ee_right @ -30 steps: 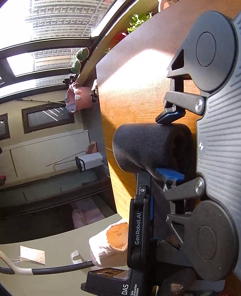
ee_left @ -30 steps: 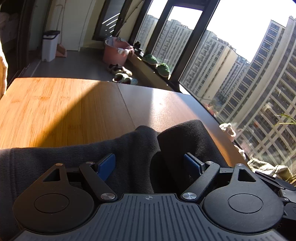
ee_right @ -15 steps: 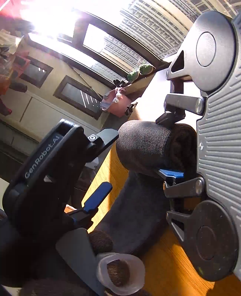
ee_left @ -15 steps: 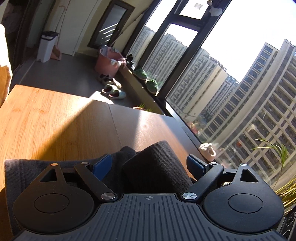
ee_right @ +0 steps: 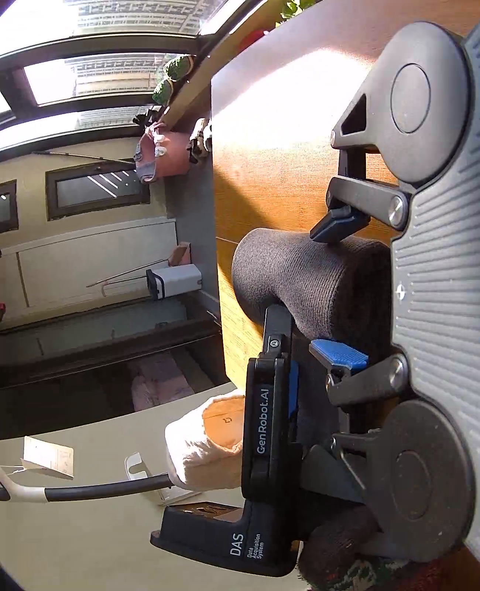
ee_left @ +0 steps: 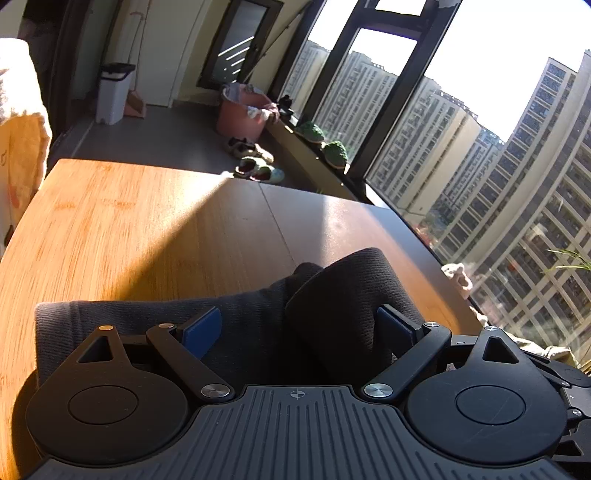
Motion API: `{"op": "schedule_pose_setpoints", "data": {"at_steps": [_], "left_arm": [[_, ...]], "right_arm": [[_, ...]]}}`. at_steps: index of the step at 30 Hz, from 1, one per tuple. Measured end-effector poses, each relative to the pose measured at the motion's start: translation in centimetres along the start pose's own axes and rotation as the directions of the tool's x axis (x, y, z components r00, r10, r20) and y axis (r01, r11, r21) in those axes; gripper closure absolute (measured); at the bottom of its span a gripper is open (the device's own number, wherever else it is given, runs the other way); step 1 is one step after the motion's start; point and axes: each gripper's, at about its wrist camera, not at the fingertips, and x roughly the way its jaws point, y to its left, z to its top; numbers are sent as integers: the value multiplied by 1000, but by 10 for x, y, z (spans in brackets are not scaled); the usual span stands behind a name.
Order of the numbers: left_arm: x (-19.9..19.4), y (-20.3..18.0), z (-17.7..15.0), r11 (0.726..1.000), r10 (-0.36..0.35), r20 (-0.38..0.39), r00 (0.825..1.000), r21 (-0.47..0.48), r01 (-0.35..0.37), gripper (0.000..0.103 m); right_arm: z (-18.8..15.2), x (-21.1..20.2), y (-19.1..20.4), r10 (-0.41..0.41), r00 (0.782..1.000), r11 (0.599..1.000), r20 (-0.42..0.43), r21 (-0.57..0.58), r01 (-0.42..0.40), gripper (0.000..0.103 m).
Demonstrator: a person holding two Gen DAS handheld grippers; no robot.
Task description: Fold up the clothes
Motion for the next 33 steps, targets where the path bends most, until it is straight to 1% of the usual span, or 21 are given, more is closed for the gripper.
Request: {"op": "schedule_pose_setpoints", "data": {"at_steps": [3,6,9,10,11,12,13,14,16,17,18,19,21,22,24,25,26,28,29,31,33], "left_arm": [[-1,-1,-1,1000,10,-8,1000,6,-10,7],[-9,-1,-2,1000,6,6,1000,-3,-6,9],[-12,-3,0,1000,15,21,1000,15,-16,8],[-10,-3,0,999,32,21,999,27,-32,8],[-8,-3,-1,998,51,21,998,41,-52,7],[-6,-3,-1,998,56,19,998,42,-56,5],[-5,-1,-2,998,55,16,998,37,-55,5],[-3,0,-2,998,52,14,999,30,-52,5],[-1,2,-1,999,43,9,999,14,-43,4],[-2,4,0,999,38,8,999,4,-38,4],[-4,5,2,999,33,8,999,-6,-33,4],[-7,8,3,999,31,13,999,-19,-31,5],[-17,14,7,998,28,31,999,-50,-26,6],[-22,17,9,998,21,42,999,-68,-18,6],[-31,23,14,995,-3,59,998,-99,9,6],[-34,23,15,994,-17,64,998,-105,23,6],[-36,23,16,994,-25,67,997,-101,32,5],[-36,18,15,997,-20,64,998,-68,24,5],[-33,14,13,999,0,55,998,-39,3,5],[-27,10,8,998,55,43,998,16,-56,4],[-24,17,5,999,54,33,998,6,-54,4]], "right_arm": [[-10,13,-7,-25,998,1000,-59,7,26,45],[-17,15,-9,-20,998,1000,-58,16,21,45],[-20,12,5,-28,998,999,-51,-29,27,44],[-20,11,5,-27,999,999,-47,-34,25,43],[-19,8,6,-17,999,999,-32,-33,16,38],[-17,5,6,-3,1000,1000,-12,-21,3,36],[-16,3,4,11,1000,1000,4,-3,-11,30],[-15,1,2,25,1000,1000,19,19,-25,27],[-14,2,-4,32,999,997,38,68,-34,27],[-14,5,-4,17,999,997,38,76,-20,37],[-13,7,-3,-6,999,998,33,63,4,43],[-12,8,4,-38,999,999,29,15,38,46],[-10,10,28,-104,994,984,38,-141,109,46],[-11,11,41,-134,990,964,51,-225,142,46],[-16,16,69,-180,981,901,73,-388,195,46],[-19,19,78,-190,978,875,80,-438,206,46],[-21,21,85,-190,978,859,81,-469,206,45],[-23,25,97,-183,980,831,81,-519,198,44],[-23,26,100,-166,983,832,73,-526,179,41],[-19,24,98,-106,993,861,48,-496,116,38],[-12,19,87,-28,999,913,35,-407,40,35]]}}
